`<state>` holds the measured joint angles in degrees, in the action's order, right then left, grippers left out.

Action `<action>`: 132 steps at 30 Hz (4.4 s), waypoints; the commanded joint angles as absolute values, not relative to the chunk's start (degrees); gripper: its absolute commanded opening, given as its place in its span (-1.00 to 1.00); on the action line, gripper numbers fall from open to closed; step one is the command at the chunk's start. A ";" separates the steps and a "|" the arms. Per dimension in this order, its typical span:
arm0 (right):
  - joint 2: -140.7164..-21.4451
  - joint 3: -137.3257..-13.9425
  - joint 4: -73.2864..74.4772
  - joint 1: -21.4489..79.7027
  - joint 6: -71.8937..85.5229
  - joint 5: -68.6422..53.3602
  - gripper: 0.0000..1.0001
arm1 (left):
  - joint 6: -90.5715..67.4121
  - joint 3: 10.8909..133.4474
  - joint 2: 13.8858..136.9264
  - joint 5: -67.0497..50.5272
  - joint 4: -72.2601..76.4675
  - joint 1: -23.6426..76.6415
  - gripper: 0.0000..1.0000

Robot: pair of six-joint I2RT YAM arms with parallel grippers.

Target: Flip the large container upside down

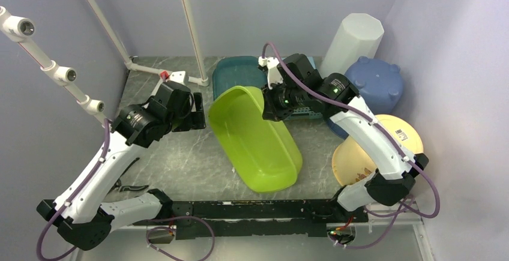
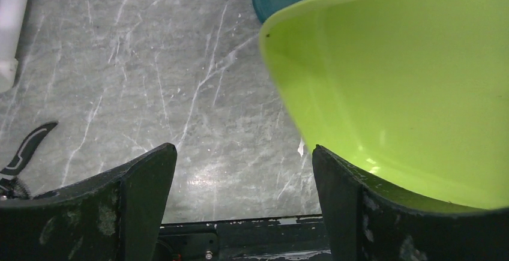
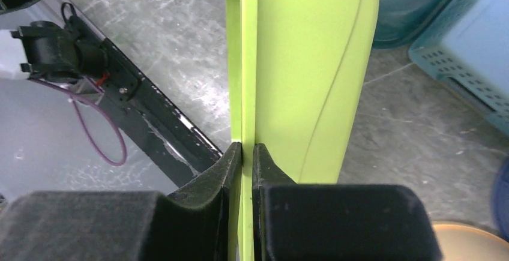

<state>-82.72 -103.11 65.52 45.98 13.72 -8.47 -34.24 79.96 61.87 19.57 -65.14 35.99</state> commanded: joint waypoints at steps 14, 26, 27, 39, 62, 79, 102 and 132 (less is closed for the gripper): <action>-94.82 -113.85 74.16 71.77 1.06 24.57 -1.00 | -38.01 71.42 61.78 5.71 -60.15 16.77 0.80; -103.51 -119.03 75.66 89.01 0.44 36.63 -1.00 | -36.85 62.47 62.08 -9.67 -53.78 2.11 0.79; -104.13 -117.91 75.55 90.32 0.55 38.06 -1.00 | -36.70 62.00 62.14 -10.56 -53.26 1.27 0.79; -111.12 -109.19 72.41 100.65 3.52 47.70 -1.00 | -34.75 60.91 62.74 -14.99 -52.55 -3.60 0.77; -108.93 -97.57 58.84 106.08 -2.34 44.46 -1.00 | -34.09 61.54 60.74 -13.93 -54.19 -4.14 0.74; -100.31 -75.92 43.18 105.25 1.78 34.26 -1.00 | -33.65 56.50 58.98 -20.60 -51.44 -4.20 0.73; -96.07 -73.97 44.22 101.20 11.31 31.24 0.00 | -33.75 52.65 60.03 -27.46 -49.26 -4.15 0.75; -65.15 -46.78 42.34 41.10 53.11 2.74 0.99 | -38.75 45.93 66.18 -22.91 -43.98 16.64 0.88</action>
